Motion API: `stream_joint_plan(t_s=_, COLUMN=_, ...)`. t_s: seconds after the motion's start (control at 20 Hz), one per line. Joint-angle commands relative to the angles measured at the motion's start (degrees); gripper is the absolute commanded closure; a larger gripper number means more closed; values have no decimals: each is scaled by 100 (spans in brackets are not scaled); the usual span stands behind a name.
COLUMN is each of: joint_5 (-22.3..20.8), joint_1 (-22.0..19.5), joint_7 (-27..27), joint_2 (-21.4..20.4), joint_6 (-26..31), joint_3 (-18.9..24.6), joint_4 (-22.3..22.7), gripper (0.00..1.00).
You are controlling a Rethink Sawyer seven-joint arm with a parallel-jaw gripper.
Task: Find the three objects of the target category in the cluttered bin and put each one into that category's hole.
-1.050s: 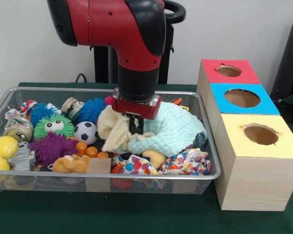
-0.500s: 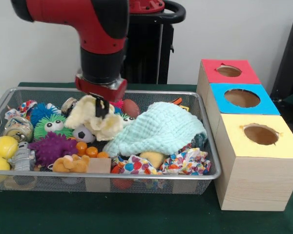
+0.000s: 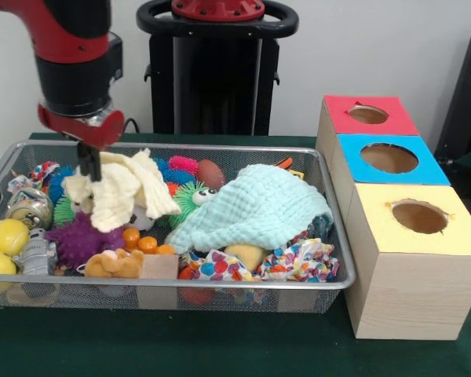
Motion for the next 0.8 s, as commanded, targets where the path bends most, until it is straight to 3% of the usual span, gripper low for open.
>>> stream_joint_plan(t_s=0.05, joint_5=-681, joint_1=-421, joint_7=-2164, joint_2=89, joint_6=66, joint_3=763, joint_4=-68, gripper=100)
stream_joint_plan(t_s=0.3, joint_5=-1314, joint_1=-284, joint_7=-1862, joint_2=235, joint_6=-573, joint_3=641, joint_4=-61, gripper=100)
stream_joint_plan(t_s=0.45, joint_5=-1456, joint_1=-266, joint_7=-1652, joint_2=272, joint_6=-725, joint_3=641, joint_4=-2, gripper=100)
stream_joint_plan(t_s=0.5, joint_5=-1473, joint_1=-317, joint_7=-1622, joint_2=271, joint_6=-684, joint_3=711, joint_4=35, gripper=0)
stream_joint_plan(t_s=0.8, joint_5=-1400, joint_1=-395, joint_7=-1547, joint_2=289, joint_6=-626, joint_3=801, joint_4=84, gripper=0)
